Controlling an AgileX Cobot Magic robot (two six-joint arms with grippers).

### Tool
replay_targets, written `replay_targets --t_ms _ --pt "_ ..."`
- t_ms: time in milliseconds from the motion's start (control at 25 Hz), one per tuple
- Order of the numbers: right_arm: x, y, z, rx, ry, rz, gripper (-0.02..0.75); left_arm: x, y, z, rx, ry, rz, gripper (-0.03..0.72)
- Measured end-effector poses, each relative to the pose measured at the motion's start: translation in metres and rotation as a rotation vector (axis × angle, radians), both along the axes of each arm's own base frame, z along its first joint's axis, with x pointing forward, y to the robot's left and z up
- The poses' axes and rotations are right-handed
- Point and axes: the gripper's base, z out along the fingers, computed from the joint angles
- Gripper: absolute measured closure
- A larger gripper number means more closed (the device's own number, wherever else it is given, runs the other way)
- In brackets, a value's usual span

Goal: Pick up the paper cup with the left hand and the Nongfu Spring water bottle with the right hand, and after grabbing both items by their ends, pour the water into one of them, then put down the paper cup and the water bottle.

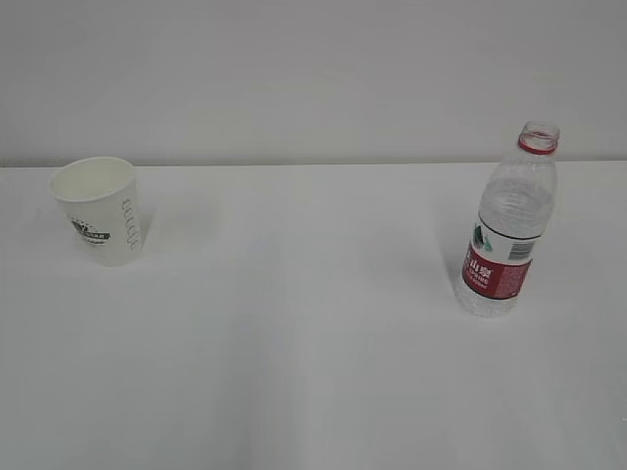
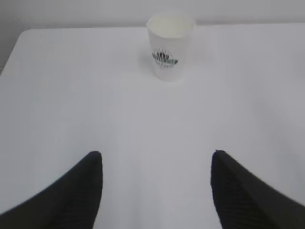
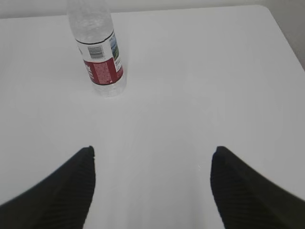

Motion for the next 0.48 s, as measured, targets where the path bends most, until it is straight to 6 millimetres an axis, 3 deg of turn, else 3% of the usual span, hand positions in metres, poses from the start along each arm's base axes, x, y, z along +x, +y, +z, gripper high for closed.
replay_targets --t_ms 200,480 --pt "0.001 0.000 0.013 0.002 -0.090 0.002 0.169 0.008 0.000 0.020 -0.006 -0.112 0.002 0.172" --pt "0.023 0.001 0.024 0.000 -0.084 0.005 0.169 0.043 -0.002 0.030 -0.008 -0.062 0.003 0.172"
